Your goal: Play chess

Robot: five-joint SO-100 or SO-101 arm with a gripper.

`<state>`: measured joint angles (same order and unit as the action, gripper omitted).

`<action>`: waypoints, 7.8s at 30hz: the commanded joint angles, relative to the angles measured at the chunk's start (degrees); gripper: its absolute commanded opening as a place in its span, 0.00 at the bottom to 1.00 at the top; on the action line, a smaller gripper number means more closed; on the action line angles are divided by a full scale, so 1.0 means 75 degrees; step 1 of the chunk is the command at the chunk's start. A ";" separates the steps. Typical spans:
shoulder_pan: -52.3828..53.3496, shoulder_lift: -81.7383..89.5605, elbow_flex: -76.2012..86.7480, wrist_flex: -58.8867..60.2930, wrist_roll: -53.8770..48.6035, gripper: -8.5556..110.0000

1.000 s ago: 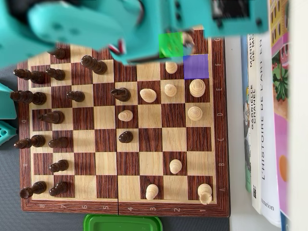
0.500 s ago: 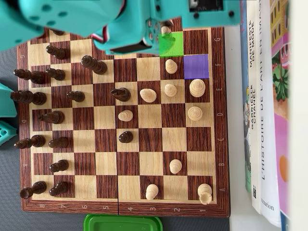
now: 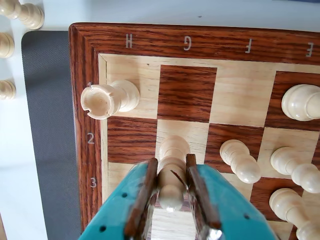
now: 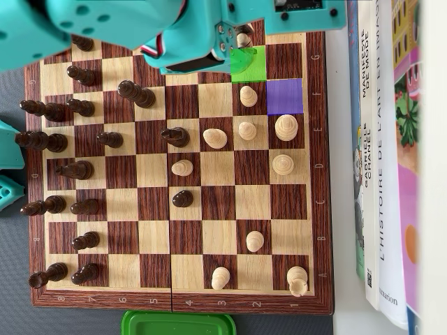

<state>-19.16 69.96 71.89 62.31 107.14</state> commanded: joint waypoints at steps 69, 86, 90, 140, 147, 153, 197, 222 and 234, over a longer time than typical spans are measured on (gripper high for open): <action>0.0094 -0.0070 -0.0305 -0.0117 -0.0012 0.20; 0.0094 0.0773 -0.0223 -0.0070 -0.0012 0.20; 0.0070 0.1020 -0.0211 -0.0070 -0.0012 0.20; 0.2977 0.9961 0.6809 -0.0703 -0.2074 0.20; 0.2930 1.1238 0.8273 -0.1934 -0.2086 0.20; 0.2871 1.2387 0.9633 -0.2977 -0.2086 0.20; 0.2531 1.6254 1.4520 -0.7758 -0.2098 0.20; 0.2449 1.6254 1.4543 -1.2609 -0.2086 0.20; 0.2449 1.6254 1.4543 -1.5949 -0.2086 0.20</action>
<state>-0.53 190.81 179.82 -51.68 91.76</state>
